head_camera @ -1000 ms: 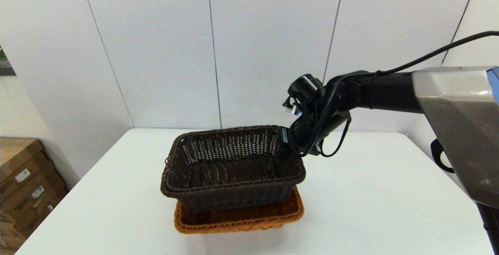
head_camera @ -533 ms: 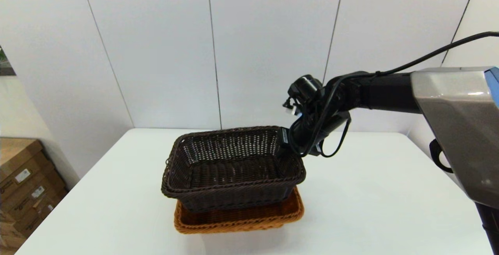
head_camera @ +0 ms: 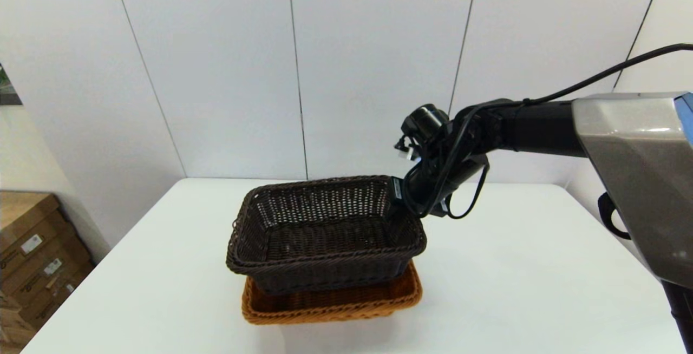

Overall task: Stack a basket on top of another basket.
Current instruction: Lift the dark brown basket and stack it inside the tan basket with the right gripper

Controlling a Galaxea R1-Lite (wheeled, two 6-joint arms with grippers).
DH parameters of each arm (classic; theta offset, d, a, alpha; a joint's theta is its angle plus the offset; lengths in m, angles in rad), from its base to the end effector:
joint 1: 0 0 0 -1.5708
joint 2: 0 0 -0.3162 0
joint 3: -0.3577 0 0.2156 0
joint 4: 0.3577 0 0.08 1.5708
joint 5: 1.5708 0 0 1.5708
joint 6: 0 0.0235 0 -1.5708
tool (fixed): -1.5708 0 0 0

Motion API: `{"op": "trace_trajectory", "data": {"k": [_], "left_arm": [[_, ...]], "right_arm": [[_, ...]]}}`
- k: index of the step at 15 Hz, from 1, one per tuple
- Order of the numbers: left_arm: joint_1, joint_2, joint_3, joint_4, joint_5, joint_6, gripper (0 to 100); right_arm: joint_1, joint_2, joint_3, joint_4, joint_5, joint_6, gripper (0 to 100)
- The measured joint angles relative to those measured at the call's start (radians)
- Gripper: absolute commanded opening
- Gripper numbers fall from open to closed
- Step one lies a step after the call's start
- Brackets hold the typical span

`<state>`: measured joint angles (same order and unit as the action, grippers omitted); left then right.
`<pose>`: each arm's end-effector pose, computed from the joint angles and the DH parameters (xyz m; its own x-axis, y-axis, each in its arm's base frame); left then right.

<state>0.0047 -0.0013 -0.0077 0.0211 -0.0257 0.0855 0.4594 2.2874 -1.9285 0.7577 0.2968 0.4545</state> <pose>-0.0114 -0.0007 0.0756 0.9997 -0.0210 -0.0121 0.0220 0.9961 0.0851 0.4167 0.2138 0.1461 0.2464 0.4482 -0.8593 -0.1307 0.8939 0.4287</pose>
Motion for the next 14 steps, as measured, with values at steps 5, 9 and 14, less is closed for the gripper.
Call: {"op": "trace_trajectory", "data": {"k": [5, 9, 14], "left_arm": [[0.000, 0.000, 0.000, 0.000, 0.000, 0.000, 100], [0.000, 0.000, 0.000, 0.000, 0.000, 0.000, 100], [0.000, 0.000, 0.000, 0.000, 0.000, 0.000, 100]], "right_arm": [[-0.007, -0.005, 0.014, -0.001, -0.001, 0.000, 100], [-0.007, -0.014, 0.018, -0.002, -0.002, -0.001, 100], [-0.027, -0.032, 0.000, -0.004, -0.004, -0.001, 100]]}}
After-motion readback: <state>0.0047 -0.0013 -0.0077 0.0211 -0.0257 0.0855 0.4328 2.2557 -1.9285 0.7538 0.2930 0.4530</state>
